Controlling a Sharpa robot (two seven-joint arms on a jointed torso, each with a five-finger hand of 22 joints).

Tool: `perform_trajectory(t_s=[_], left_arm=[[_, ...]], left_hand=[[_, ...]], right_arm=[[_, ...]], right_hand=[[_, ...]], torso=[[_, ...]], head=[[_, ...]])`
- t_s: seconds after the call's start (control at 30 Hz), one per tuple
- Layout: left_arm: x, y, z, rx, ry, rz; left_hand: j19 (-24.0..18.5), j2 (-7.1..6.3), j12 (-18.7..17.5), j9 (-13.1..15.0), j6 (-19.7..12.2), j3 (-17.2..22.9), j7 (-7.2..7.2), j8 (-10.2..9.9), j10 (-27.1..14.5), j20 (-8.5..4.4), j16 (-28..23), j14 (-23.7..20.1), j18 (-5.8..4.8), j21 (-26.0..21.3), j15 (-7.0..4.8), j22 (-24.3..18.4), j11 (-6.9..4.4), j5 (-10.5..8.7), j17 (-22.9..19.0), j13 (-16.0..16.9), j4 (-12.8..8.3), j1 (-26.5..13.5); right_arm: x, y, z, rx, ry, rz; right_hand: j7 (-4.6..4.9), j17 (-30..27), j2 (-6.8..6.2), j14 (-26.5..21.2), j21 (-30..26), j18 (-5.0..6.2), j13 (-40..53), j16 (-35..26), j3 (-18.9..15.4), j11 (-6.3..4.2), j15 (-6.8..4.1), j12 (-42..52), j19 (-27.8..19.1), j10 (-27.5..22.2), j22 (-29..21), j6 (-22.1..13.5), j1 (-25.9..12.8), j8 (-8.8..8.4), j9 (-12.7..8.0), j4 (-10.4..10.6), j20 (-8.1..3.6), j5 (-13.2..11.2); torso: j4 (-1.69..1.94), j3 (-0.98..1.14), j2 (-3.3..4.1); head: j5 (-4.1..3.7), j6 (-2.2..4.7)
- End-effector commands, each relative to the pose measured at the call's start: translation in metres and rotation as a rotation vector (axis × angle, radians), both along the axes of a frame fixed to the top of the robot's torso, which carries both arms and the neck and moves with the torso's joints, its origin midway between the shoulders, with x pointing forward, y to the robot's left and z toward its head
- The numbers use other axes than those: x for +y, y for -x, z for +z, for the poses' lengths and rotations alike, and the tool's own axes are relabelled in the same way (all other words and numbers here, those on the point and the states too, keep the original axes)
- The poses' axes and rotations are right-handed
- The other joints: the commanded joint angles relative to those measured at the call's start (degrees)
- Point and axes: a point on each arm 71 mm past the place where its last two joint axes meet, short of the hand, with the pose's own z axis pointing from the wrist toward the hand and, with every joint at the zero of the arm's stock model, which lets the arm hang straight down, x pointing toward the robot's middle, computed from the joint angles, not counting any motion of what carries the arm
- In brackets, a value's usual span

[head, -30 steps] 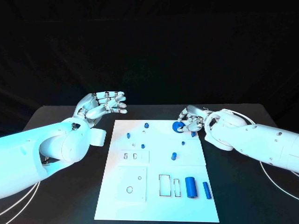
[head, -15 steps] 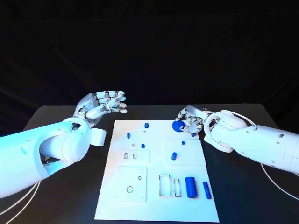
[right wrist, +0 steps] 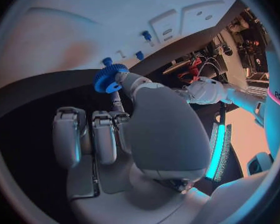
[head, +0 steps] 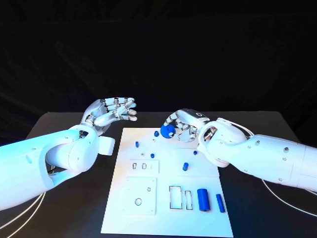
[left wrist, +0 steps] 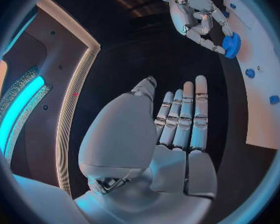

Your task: Assemble the parts on the task board

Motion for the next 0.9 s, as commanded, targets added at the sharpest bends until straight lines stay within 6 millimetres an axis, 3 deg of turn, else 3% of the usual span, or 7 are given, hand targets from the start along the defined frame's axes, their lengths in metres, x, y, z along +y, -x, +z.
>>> perform_trajectory(t_s=[0.03, 0.3, 0.43, 0.9], left_arm=[[-0.004, 0.000, 0.001, -0.003, 0.012, -0.021], [-0.006, 0.000, 0.001, -0.001, 0.015, -0.028], [-0.007, 0.000, 0.001, 0.000, 0.015, -0.030], [-0.007, 0.000, 0.001, 0.002, 0.015, -0.032]], left_hand=[[-0.5, 0.12, -0.2, 0.1, -0.5, 0.4, 1.12, -0.3, -0.5, 0.03, 0.3, -0.4, 0.53, 0.3, 0.03, 0.1, -0.05, -0.19, 0.1, -0.1, 0.0, 0.6], [-0.5, 0.12, -0.2, 0.1, -0.5, 0.4, 1.12, -0.3, -0.5, 0.03, 0.3, -0.4, 0.53, 0.3, 0.03, 0.1, -0.05, -0.19, 0.1, -0.1, 0.0, 0.6], [-0.5, 0.12, -0.2, 0.1, -0.5, 0.4, 1.12, -0.3, -0.5, 0.03, 0.3, -0.4, 0.53, 0.3, 0.03, 0.1, -0.05, -0.19, 0.1, -0.1, 0.0, 0.6], [-0.5, 0.12, -0.2, 0.1, -0.5, 0.4, 1.12, -0.3, -0.5, 0.03, 0.3, -0.4, 0.53, 0.3, 0.03, 0.1, -0.05, -0.19, 0.1, -0.1, 0.0, 0.6]], right_arm=[[0.016, 0.004, 0.002, -0.061, 0.014, 0.022], [0.042, 0.002, -0.015, -0.022, 0.051, 0.032], [0.048, -0.001, -0.025, 0.000, 0.071, 0.027], [0.051, -0.007, -0.040, 0.037, 0.130, -0.004]], right_hand=[[-0.58, 15.1, -0.09, 6.0, 0.2, -0.99, 14.6, 0.3, 0.5, -0.45, -0.33, 0.2, 0.9, 5.7, 8.1, 3.2, -0.9, 1.25, 15.2, 0.0, -0.54, -0.3], [-0.56, 15.1, -0.21, 6.0, 0.1, -0.95, 14.4, 0.3, 1.0, -0.45, -0.34, 0.1, 0.8, 5.6, 8.1, 2.9, -1.9, 1.21, 15.2, -0.3, -0.55, -1.1], [-0.56, 15.1, -0.21, 6.0, 0.1, -0.95, 14.4, 0.3, 1.0, -0.45, -0.34, 0.1, 0.8, 5.6, 8.1, 2.9, -1.9, 1.21, 15.2, -0.3, -0.55, -1.1], [-0.51, 15.1, -0.47, 6.0, 0.1, -0.95, 14.3, 0.3, 1.3, -0.39, -0.29, 0.0, 0.8, 5.5, 8.1, 2.7, -3.0, 1.12, 15.3, -0.6, -0.52, -1.8]], torso=[[0.03, -0.05, 0.05], [0.24, -0.02, 0.18], [0.12, -0.02, 0.19], [-0.09, 0.08, 0.09]], head=[[-0.02, 0.03], [0.20, -0.06], [0.42, -0.19], [0.68, -0.62]])
